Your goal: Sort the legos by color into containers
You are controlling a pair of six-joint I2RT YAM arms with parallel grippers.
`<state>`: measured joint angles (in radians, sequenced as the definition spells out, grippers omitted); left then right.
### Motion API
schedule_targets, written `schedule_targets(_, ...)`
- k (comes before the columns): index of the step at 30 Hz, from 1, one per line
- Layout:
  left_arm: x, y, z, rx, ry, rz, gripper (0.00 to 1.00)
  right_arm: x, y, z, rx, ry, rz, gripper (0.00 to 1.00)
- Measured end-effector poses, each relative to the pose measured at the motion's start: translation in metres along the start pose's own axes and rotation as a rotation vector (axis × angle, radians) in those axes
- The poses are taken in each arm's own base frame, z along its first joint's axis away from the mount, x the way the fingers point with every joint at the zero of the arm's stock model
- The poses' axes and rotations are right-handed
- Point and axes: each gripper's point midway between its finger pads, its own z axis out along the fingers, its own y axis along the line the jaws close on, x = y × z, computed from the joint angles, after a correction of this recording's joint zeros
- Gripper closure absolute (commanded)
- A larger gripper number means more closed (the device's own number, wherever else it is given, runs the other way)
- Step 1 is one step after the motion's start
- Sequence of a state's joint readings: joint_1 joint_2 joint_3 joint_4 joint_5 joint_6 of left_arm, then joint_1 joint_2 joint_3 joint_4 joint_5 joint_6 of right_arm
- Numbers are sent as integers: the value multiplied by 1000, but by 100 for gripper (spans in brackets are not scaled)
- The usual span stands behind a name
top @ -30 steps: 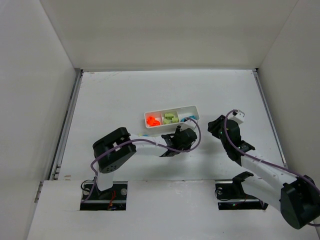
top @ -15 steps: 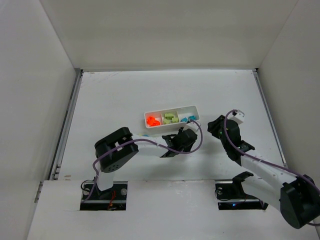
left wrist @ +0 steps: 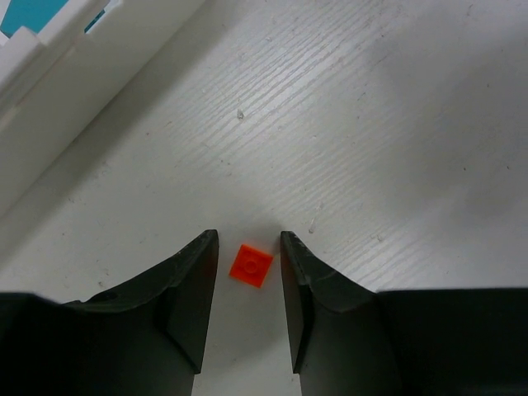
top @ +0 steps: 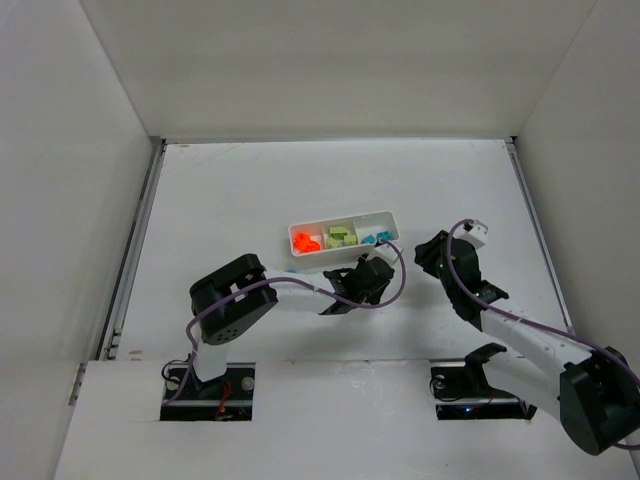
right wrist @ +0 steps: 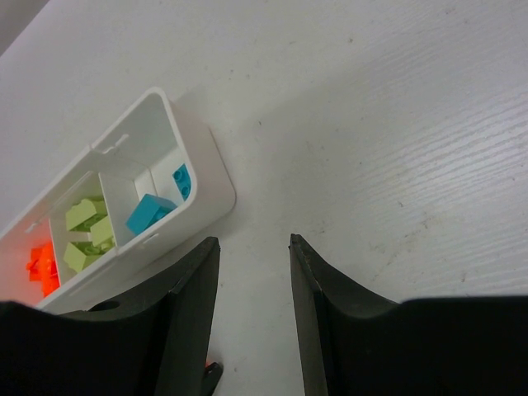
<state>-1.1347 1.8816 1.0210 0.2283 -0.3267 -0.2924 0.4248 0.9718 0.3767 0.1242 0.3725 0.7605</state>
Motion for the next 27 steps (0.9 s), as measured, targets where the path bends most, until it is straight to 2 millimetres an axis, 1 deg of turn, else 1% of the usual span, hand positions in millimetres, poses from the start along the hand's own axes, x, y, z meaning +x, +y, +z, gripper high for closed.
schedule_targets(4,1,-1,-1,11,-4,10,66,2,-1,1,6,6,-3,54)
schedule_targets(9,2,-2,-2,21,-1,33,70,2,-1,2,5,5,-3,54)
schedule_targets(20,3,-2,-2,26,3,51,72,1,0,2,1,1,-1,54)
schedule_targets(23,4,-2,-3,29,6,54,77,1,0,2,1,1,-1,54)
schedule_targets(27,5,-1,-5,29,8,57,80,1,0,2,1,1,-1,54)
